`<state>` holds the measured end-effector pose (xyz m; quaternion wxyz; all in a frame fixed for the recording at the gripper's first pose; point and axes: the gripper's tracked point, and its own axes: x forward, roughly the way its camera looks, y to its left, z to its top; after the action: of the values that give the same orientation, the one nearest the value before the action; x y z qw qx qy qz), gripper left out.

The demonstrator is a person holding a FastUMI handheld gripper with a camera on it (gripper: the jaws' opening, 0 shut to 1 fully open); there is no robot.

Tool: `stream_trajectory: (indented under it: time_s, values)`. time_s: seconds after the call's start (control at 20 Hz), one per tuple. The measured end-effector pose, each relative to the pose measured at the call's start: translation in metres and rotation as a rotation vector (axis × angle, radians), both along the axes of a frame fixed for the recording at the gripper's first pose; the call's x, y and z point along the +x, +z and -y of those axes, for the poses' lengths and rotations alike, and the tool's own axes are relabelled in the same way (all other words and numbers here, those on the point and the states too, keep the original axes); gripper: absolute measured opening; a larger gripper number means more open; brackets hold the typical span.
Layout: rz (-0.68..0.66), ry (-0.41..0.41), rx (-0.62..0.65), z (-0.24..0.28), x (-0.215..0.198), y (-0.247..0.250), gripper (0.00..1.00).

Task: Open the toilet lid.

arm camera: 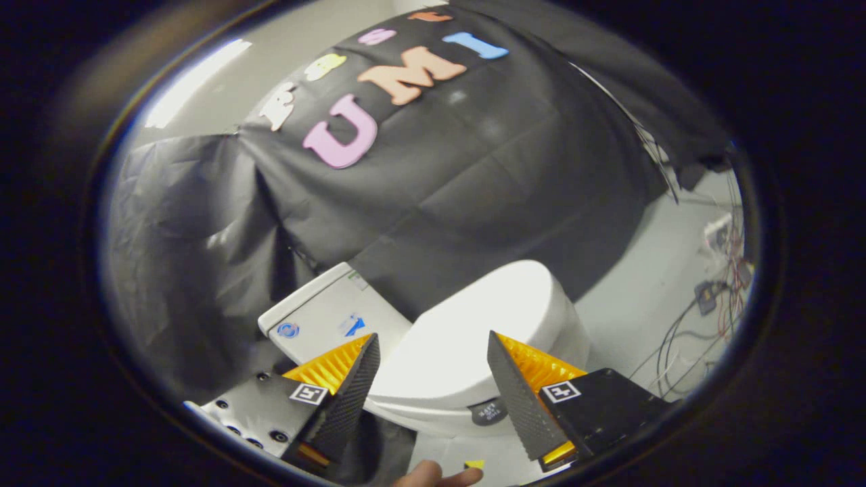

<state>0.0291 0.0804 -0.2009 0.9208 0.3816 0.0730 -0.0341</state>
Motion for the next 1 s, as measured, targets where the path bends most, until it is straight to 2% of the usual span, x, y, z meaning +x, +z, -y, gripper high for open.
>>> stream_trajectory:
  time_s: [0.2, 0.45, 0.55, 0.65, 0.8, 0.9, 0.95, 1.0]
  values:
    - [-0.116, -0.056, 0.169, 0.001, -0.009, -0.041, 0.99]
    - [-0.278, -0.045, 0.294, -0.017, -0.016, -0.09, 0.97]
    - [-0.322, -0.054, 0.348, -0.017, -0.018, -0.101, 0.94]
    - [-0.325, -0.031, 0.38, -0.026, -0.014, -0.103, 0.77]
    - [-0.372, 0.051, 0.401, -0.052, -0.005, -0.118, 0.51]
    - [-0.392, 0.088, 0.446, -0.065, 0.0, -0.128, 0.52]
    - [-0.328, 0.106, 0.549, -0.079, 0.006, -0.116, 0.42]
    - [-0.313, 0.071, 0.589, -0.07, 0.011, -0.111, 0.33]
